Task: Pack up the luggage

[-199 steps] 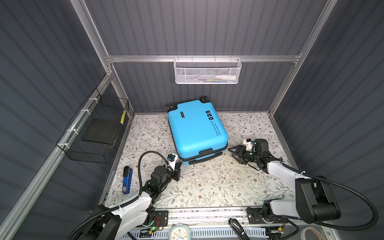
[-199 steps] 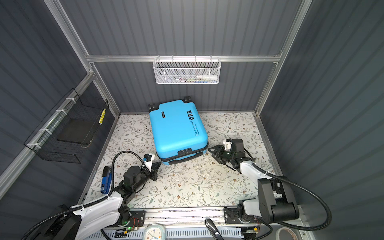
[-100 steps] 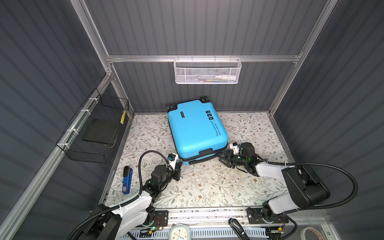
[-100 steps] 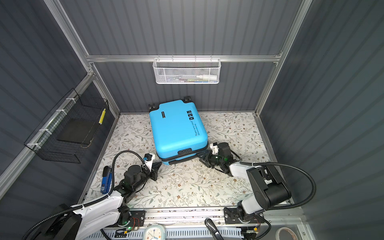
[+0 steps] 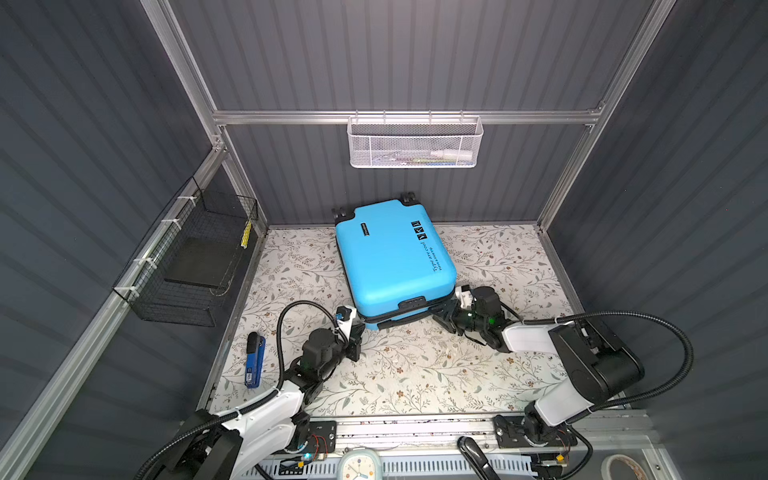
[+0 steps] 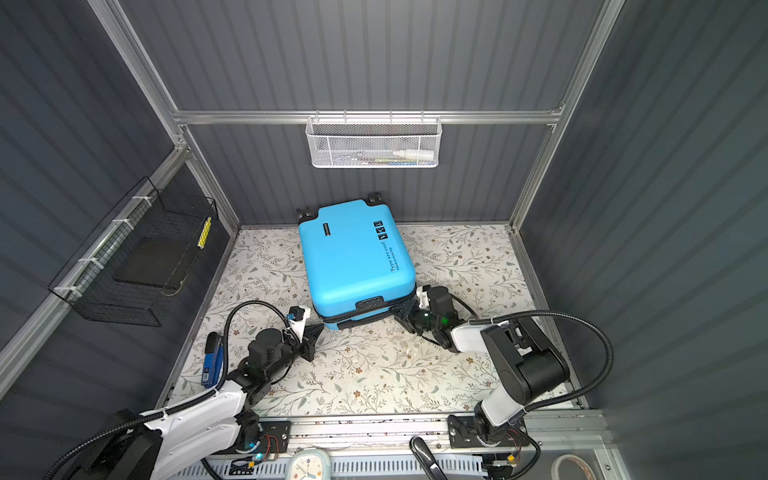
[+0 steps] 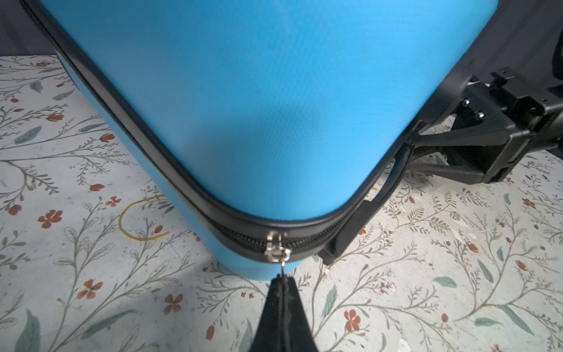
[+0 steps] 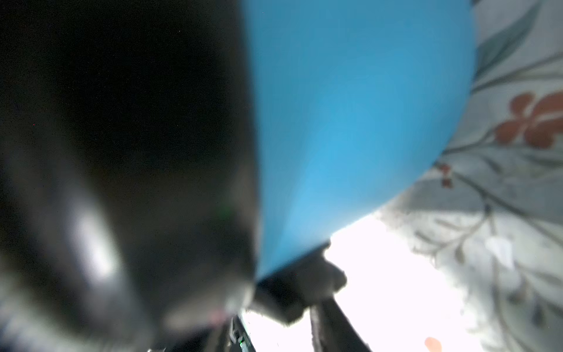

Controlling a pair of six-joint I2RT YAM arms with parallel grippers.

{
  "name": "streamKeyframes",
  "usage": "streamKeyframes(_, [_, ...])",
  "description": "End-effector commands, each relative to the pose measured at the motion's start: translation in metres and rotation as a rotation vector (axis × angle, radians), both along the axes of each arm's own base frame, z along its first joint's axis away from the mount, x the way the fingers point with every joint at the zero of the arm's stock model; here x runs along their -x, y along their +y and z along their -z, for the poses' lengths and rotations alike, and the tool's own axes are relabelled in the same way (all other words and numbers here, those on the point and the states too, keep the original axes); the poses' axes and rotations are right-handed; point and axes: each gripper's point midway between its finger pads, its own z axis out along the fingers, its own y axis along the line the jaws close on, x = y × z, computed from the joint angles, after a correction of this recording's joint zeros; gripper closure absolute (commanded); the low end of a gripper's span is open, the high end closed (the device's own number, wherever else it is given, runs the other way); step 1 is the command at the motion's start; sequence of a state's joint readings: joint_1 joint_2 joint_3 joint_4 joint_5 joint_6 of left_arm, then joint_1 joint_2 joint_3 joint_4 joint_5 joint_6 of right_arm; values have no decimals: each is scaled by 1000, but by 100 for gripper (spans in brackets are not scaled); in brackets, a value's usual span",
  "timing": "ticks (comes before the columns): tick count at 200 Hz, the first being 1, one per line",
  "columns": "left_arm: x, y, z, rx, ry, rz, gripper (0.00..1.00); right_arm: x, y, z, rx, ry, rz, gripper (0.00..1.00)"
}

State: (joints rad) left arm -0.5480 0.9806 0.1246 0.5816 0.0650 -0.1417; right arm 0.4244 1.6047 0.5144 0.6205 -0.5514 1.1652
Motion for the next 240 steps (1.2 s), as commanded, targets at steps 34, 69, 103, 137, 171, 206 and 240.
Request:
streamKeyframes(34, [-3,-10,-32,59,-65,39,100,0,18,-3,-15,-23,-50,71])
streamKeyframes(69, [-1,-10,-32,57,-57,44,100,-1,24,-3,-15,-26,-60,85])
streamKeyframes(103, [4,-17,-30,54,-27,91,100,0,31,-5,-18,-34,-76,93])
streamKeyframes(137, [15,-25,-24,52,29,161,100,1,37,-7,-11,-42,-78,100])
streamKeyframes(171, [25,-26,-33,64,25,202,100,0,37,-9,3,-47,-64,100])
streamKeyframes(206, [38,-39,-35,88,26,311,100,1,40,-10,11,-51,-62,100])
streamKeyframes(240, [38,-59,-32,104,58,408,100,5,46,-10,15,-53,-76,100])
